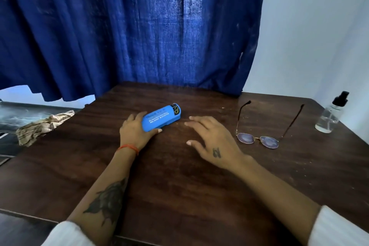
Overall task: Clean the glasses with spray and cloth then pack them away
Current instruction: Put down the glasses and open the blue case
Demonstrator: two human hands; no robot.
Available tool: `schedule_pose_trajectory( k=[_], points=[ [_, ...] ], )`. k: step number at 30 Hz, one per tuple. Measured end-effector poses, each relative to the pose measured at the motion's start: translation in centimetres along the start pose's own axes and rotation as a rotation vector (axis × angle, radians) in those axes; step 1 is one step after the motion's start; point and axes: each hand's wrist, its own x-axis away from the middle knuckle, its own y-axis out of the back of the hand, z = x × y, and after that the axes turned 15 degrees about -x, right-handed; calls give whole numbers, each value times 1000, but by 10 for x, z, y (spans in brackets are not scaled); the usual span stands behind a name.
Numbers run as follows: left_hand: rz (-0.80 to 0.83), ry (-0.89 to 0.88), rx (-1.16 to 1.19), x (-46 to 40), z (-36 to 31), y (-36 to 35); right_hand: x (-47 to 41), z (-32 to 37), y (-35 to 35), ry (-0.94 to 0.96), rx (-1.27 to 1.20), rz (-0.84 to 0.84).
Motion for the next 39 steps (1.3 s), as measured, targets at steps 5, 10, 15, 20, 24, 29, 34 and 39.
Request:
schedule_pose_trajectory(
  k=[5, 10, 15, 20, 24, 29, 34, 39],
  points=[
    [-13, -139, 71, 4, 1, -2, -31, 0, -28, 67, 118, 105],
    [2, -314, 161, 13, -7, 0, -37, -8, -46, 36, 161, 175],
    [66, -412, 255, 23, -13, 4, -26, -14, -47, 14, 73, 172],
    [128, -442, 296, 32, -13, 9, -14, -14, -37, 72, 12, 68],
    [152, -409, 350, 32, -12, 9, -13, -12, -37, 106, 40, 22],
    [174, -394, 403, 30, -11, 7, -20, -19, -35, 114, 50, 77],
    [173, -426, 407, 26, -10, 6, -30, -23, -28, 116, 69, 166],
    [171, -440, 410, 25, -9, 7, -53, -24, -10, 73, 52, 232]
  ],
)
